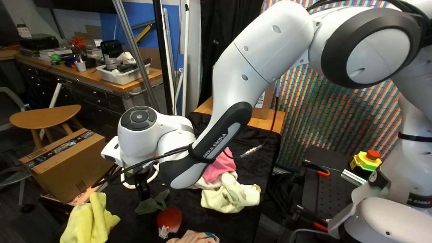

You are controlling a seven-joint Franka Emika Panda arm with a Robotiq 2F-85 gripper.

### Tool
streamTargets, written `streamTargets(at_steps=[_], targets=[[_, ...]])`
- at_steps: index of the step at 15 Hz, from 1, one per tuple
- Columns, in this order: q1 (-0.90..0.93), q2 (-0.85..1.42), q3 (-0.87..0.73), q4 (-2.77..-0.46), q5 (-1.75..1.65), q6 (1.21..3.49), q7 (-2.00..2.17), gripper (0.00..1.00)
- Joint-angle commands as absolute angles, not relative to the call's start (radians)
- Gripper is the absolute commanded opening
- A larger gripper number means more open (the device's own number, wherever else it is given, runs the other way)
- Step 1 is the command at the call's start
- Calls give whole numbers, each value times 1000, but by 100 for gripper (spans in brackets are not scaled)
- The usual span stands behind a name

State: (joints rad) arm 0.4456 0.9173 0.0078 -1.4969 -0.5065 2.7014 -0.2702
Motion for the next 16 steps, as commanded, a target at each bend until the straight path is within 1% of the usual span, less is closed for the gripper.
streamTargets(at_steps=[1,5,10,14,16], targets=[[426,917,43,-1489,-534,2719,-355,100],[405,938,83,-1454,-538,2726,-479,100],[419,985,96,-1378,-518,2699,-496,100],[443,1035,91,-1324,-513,2699,-465,100],[476,1063,61,-1289,-509,2700,-392,100]])
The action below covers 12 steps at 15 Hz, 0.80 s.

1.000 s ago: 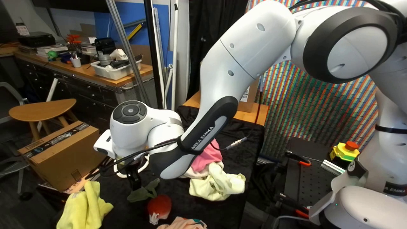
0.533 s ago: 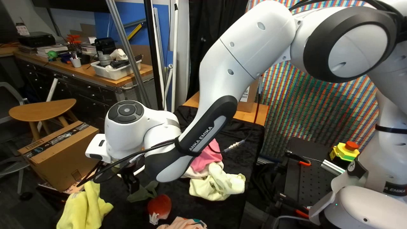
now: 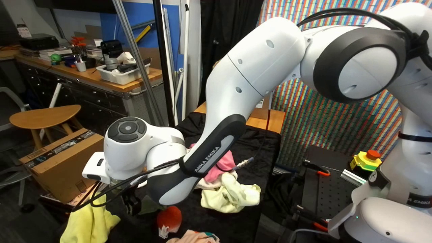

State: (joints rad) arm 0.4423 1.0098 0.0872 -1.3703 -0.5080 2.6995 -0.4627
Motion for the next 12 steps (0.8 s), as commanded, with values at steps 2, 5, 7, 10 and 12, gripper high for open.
streamTargets(at_steps=[2,5,7,10,12], targets=[[507,1087,31,-1256,-501,2698,-300,100],[545,1124,-1,-1182,-459,2639,-146,100],[568,1154,-24,-1127,-435,2597,-49,100],[597,1203,-57,-1031,-396,2516,92,100],[611,1228,-70,-966,-366,2438,174,100]])
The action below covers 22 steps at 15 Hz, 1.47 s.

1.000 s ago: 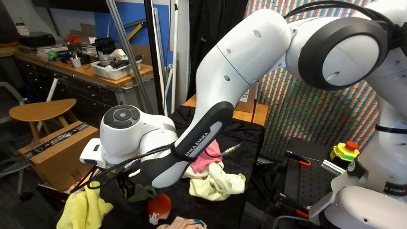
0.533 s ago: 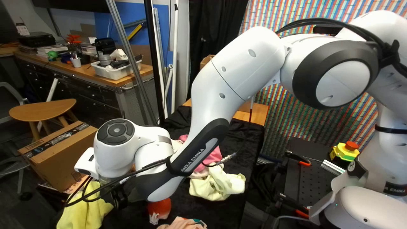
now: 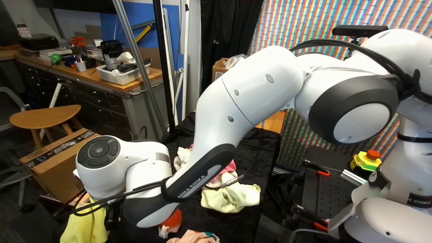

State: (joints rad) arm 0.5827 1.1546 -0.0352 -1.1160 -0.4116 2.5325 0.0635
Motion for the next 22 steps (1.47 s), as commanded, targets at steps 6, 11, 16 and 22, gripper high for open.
streamTargets(at_steps=[6,11,16,22], targets=[[591,1311,-32,-794,-264,2298,304,100],[500,1334,128,-722,-96,2245,143,100],[447,1381,174,-643,13,2224,144,100],[463,1456,152,-564,33,2241,187,100]])
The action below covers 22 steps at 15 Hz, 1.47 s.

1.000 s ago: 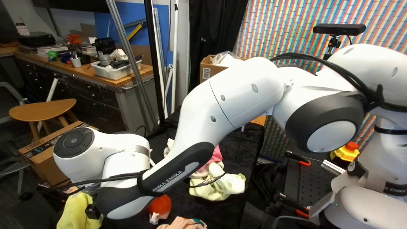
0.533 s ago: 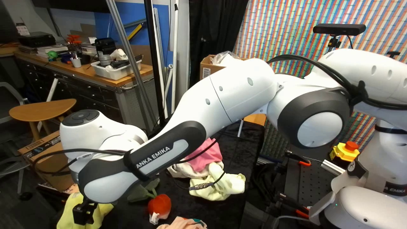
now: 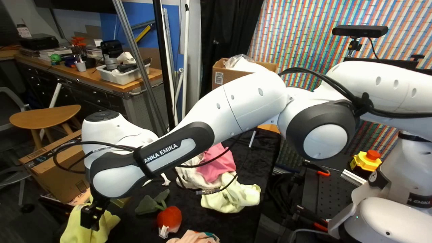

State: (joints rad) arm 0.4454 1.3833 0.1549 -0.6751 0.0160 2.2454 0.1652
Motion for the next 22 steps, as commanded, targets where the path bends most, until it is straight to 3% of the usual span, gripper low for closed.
streamTargets(at_steps=[1,7,9,10,11,19,22], targets=[[468,1472,146,-550,28,2248,194,100],[504,1544,120,-447,15,2288,243,100],[502,1487,102,-553,5,2382,261,100],[508,1487,83,-548,8,2401,265,90],[508,1487,69,-552,0,2419,268,73],[505,1487,2,-575,-48,2424,265,11],[503,1487,-6,-575,-63,2405,257,3]])
